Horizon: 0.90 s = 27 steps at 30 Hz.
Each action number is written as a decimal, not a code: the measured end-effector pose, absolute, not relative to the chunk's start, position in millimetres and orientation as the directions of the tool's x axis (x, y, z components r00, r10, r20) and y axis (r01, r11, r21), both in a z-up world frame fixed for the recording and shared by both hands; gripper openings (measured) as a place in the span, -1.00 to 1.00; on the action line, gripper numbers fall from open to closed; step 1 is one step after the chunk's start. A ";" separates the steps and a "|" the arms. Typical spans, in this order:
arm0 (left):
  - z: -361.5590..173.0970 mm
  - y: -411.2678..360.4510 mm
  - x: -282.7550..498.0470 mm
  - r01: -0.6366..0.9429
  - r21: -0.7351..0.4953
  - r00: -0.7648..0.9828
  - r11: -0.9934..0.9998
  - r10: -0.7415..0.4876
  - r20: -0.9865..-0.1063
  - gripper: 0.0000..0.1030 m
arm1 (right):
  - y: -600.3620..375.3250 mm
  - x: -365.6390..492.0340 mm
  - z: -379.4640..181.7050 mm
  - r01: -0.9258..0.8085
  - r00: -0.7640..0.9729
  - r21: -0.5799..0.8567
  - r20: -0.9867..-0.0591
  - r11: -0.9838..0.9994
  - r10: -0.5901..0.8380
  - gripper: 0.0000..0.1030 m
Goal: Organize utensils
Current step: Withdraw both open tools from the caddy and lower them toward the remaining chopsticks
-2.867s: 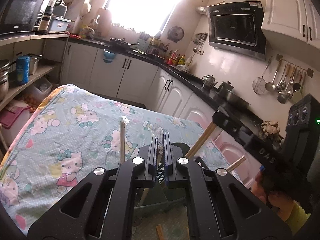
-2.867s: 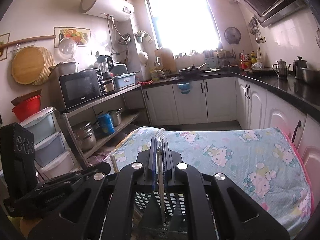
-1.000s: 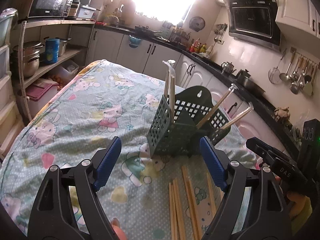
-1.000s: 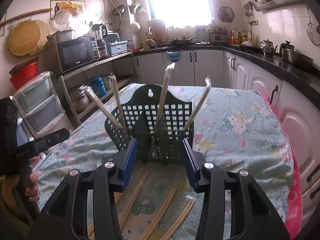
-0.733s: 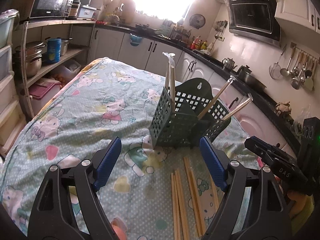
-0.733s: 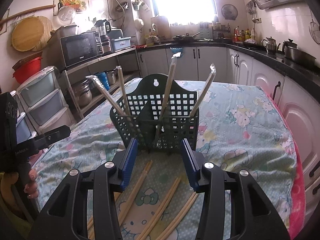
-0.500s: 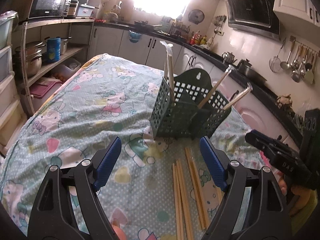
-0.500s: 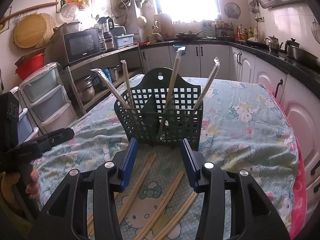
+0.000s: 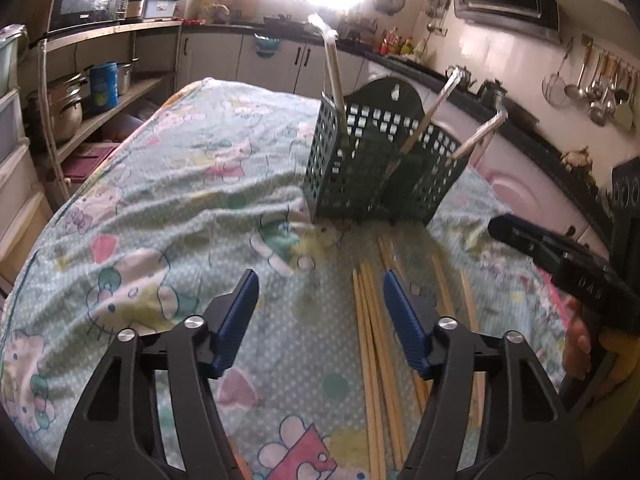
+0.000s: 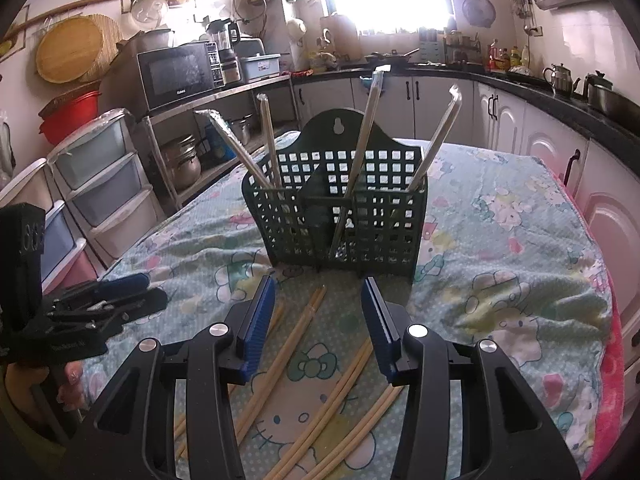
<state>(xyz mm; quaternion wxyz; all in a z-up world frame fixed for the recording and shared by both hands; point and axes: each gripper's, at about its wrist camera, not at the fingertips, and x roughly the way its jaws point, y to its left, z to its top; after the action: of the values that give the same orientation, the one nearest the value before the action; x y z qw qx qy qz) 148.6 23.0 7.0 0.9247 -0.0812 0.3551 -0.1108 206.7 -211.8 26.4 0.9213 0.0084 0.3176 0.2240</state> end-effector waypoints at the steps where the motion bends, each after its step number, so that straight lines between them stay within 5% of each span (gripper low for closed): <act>1: 4.6 21.3 148.2 0.149 -0.224 0.718 0.963 -0.262 -0.645 0.02 | -211.6 207.1 25.2 -0.407 0.696 0.158 -0.584 0.900 0.418 -0.16; 5: -8.1 14.3 146.4 0.170 -0.229 0.679 0.958 -0.283 -0.678 -0.13 | -208.3 210.2 16.6 -0.418 0.673 0.157 -0.608 0.895 0.422 -0.17; 11: -32.3 1.0 143.7 0.205 -0.225 0.607 0.953 -0.304 -0.735 -0.61 | -202.4 216.3 1.4 -0.450 0.615 0.182 -0.647 0.874 0.451 -0.36; 27: -53.5 -25.2 153.5 0.257 -0.207 0.543 0.944 -0.318 -0.777 -0.71 | -181.7 257.2 -37.3 -0.463 0.475 0.241 -0.746 0.853 0.468 -0.49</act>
<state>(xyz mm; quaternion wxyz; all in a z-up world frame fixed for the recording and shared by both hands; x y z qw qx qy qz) 153.5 -25.2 -53.5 0.8776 -0.0340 0.4491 -0.1640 257.2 -181.7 -37.3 0.8586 0.0029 0.4352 0.2709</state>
